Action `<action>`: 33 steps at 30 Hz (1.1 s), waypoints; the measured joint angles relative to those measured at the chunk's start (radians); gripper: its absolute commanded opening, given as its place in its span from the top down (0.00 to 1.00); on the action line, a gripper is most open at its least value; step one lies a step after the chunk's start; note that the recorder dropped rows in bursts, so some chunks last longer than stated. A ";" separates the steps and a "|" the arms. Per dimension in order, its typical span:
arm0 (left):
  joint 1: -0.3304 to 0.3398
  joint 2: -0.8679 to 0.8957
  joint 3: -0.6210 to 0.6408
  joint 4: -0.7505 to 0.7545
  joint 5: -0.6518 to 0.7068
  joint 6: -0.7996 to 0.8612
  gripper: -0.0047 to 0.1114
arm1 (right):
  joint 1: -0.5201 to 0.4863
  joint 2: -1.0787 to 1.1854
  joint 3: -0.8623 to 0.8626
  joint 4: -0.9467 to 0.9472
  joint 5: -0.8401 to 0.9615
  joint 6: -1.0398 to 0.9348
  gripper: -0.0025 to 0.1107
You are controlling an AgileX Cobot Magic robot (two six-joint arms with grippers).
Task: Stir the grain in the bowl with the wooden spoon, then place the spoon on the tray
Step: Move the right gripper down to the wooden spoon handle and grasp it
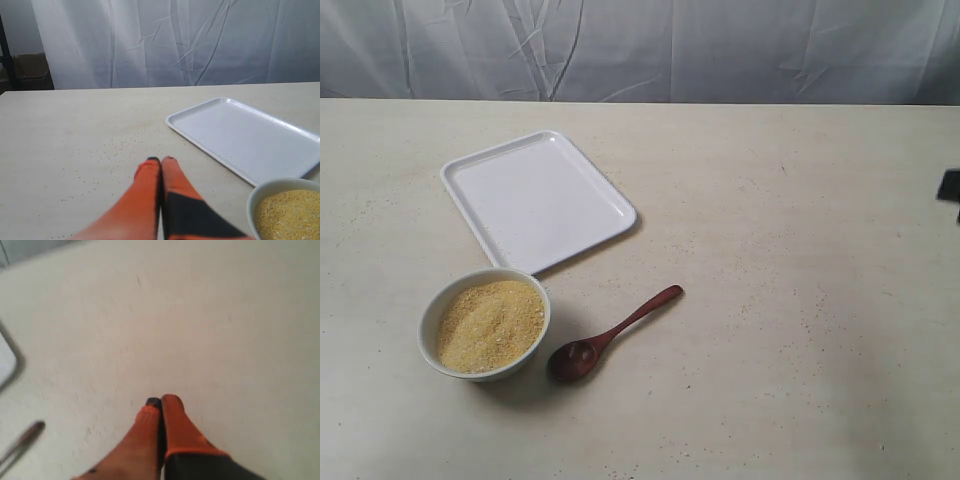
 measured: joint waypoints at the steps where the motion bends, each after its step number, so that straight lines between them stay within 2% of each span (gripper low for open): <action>1: 0.000 0.000 0.000 0.000 0.000 0.000 0.96 | 0.000 0.047 0.000 0.009 0.028 -0.013 0.99; 3: 0.000 0.000 0.000 0.000 0.000 0.000 0.96 | 0.000 0.162 0.000 0.055 0.102 -0.061 0.99; 5: 0.000 0.000 0.000 0.000 0.000 0.000 0.96 | 0.020 0.265 -0.016 0.204 0.209 -0.244 0.99; 6: 0.000 0.000 0.000 0.000 0.000 0.000 0.96 | 0.054 0.308 -0.045 0.333 0.275 -0.370 0.99; 9: 0.000 0.000 0.000 0.000 0.000 0.000 0.96 | 0.174 0.373 -0.156 0.474 0.324 -0.532 0.99; 11: 0.000 0.000 0.000 0.000 0.000 0.000 0.96 | 0.287 0.419 -0.256 0.460 0.324 -0.604 0.99; 13: 0.000 0.000 0.000 0.000 0.000 0.000 0.96 | 0.410 0.498 -0.382 0.354 0.314 -0.661 0.99; 14: 0.000 0.000 0.000 0.000 0.000 0.000 0.96 | 0.440 0.527 -0.414 0.320 0.314 -0.690 0.99; 15: 0.000 0.000 0.000 0.000 -0.004 0.000 0.96 | 0.492 0.592 -0.473 0.264 0.314 -0.785 0.98; 19: 0.000 0.000 0.000 0.000 -0.008 0.000 0.96 | 0.583 0.794 -0.606 0.173 0.316 -1.109 0.98; 24: 0.000 0.000 0.000 0.000 -0.009 0.000 0.96 | 0.624 0.940 -0.692 0.106 0.314 -1.212 0.98; 26: 0.000 0.000 0.000 0.000 -0.009 0.000 0.96 | 0.638 0.976 -0.703 0.052 0.314 -1.221 0.93; 30: 0.000 0.000 0.000 0.000 -0.016 0.000 0.96 | 0.679 1.013 -0.705 -0.080 0.316 -1.228 0.68; 33: 0.000 0.000 0.000 0.000 -0.016 0.000 0.96 | 0.708 1.025 -0.706 -0.118 0.284 -1.229 0.55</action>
